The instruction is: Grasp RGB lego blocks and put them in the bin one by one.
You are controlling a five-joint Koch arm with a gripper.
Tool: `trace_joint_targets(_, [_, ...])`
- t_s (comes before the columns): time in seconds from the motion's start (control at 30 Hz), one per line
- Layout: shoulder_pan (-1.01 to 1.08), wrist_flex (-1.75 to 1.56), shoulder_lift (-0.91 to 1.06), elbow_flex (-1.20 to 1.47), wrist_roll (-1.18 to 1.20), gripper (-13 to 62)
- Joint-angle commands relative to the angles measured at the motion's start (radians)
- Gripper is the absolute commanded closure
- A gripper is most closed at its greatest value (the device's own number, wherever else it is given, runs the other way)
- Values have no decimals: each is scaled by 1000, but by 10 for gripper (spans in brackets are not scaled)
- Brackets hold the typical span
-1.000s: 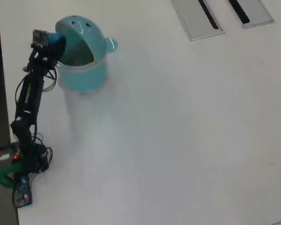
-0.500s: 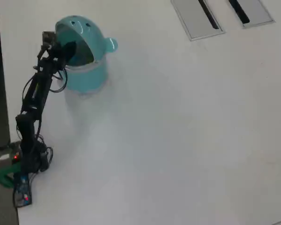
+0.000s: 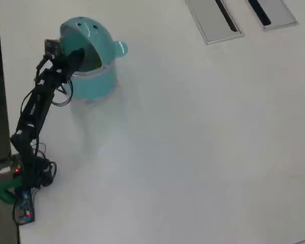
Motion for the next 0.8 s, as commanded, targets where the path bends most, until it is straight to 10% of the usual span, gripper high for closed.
trace_joint_targets(0.0, [9, -92, 103, 0, 5, 162])
trace_joint_targets(0.77, [163, -313, 528, 479, 202, 162])
